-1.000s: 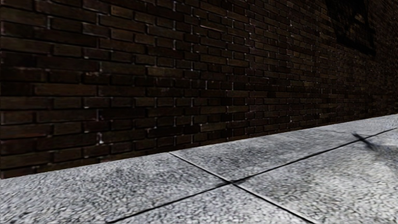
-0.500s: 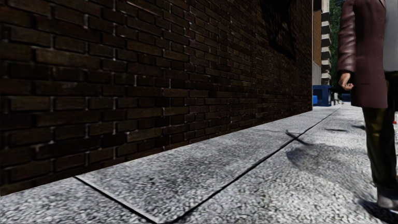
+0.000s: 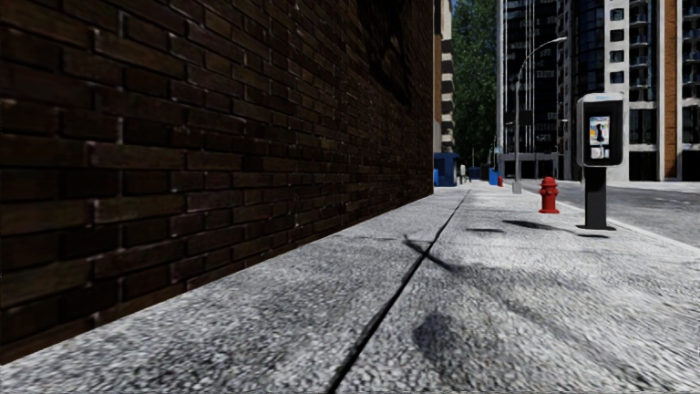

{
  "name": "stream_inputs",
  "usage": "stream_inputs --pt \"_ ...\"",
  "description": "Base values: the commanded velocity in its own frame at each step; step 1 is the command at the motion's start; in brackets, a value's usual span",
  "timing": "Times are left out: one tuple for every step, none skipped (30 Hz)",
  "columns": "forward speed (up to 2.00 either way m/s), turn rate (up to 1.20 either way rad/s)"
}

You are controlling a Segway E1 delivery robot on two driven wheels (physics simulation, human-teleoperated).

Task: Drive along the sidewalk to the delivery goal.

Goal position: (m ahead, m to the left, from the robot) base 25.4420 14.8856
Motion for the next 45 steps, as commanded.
stream_inputs --pt "2.0 -0.7" --pt "2.0 -0.7" --pt "2.0 -0.7" --pt "2.0 -0.7" --pt "2.0 -0.7" --pt "2.0 -0.7" --pt "2.0 -0.7" --pt "2.0 -0.7" --pt "2.0 -0.7" --pt "2.0 -0.7" --pt "2.0 -0.7" --pt "2.0 -0.69" --pt "2.0 -0.68" --pt "2.0 -0.67" --pt "2.0 -0.67" --pt "2.0 -0.67" --pt "2.0 -0.58" --pt "2.0 0.0" --pt "2.0 0.0" --pt "2.0 0.0" --pt "2.0 0.0" --pt "2.0 0.0" --pt "2.0 0.0" --pt "2.0 0.0" --pt "2.0 0.0" --pt "2.0 0.0" --pt "2.0 0.0" --pt "2.0 0.0" --pt "2.0 0.0" --pt "2.0 0.0" --pt "2.0 0.0" --pt "2.0 0.0" --pt "2.0 0.0" --pt "2.0 0.0" --pt "2.0 0.0" --pt "2.0 0.0" --pt "2.0 0.0" --pt "2.0 0.0" --pt "2.0 0.0" --pt "2.0 0.0" --pt "2.0 0.0" --pt "2.0 0.0" --pt "2.0 0.0" --pt "2.0 0.0" --pt "2.0 0.0"
